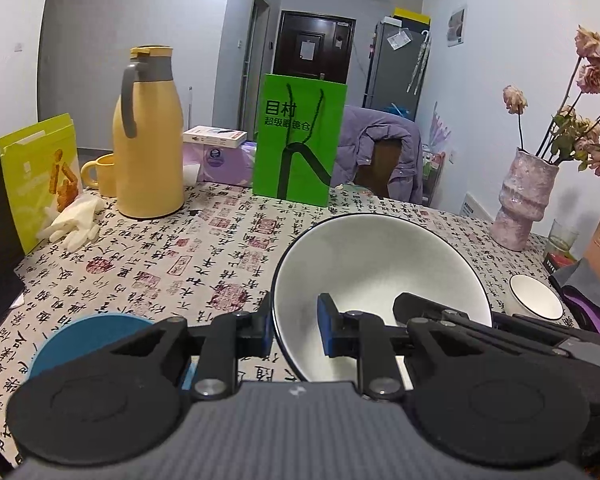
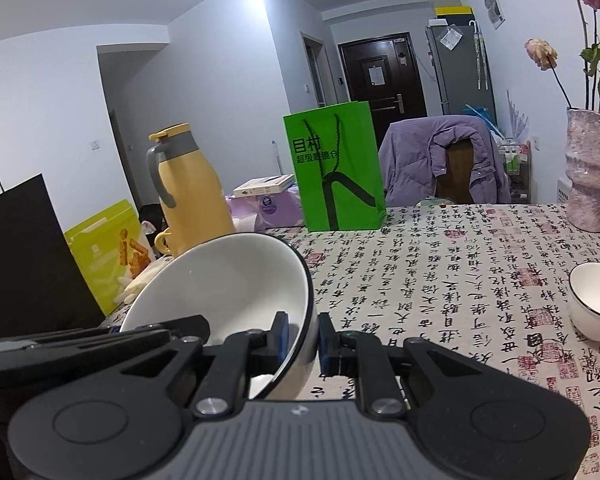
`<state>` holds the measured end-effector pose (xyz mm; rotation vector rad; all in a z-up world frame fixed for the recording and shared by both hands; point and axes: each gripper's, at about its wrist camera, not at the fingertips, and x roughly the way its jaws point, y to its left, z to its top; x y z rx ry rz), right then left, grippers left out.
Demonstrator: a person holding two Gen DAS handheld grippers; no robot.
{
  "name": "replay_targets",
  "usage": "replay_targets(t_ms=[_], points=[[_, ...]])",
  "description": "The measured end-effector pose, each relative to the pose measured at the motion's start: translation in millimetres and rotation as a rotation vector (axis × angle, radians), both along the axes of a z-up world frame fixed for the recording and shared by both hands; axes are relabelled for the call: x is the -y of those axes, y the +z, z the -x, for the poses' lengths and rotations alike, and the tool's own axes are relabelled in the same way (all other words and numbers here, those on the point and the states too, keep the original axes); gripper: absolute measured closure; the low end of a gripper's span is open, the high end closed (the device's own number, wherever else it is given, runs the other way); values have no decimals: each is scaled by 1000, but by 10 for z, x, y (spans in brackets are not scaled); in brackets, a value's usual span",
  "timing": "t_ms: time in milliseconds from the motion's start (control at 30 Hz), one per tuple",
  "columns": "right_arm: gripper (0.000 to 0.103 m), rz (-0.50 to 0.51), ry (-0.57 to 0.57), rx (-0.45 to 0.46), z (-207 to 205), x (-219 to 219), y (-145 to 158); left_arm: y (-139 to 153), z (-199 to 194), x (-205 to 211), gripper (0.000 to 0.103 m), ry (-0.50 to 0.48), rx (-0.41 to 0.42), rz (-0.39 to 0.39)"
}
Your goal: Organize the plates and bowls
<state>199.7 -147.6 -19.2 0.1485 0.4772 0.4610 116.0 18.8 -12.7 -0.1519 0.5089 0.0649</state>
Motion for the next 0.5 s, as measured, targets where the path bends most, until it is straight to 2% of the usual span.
replay_targets(t_ms=[500], points=[[88,16,33,-5,69,-289,0,-2,102,-311,82,27,9,29]])
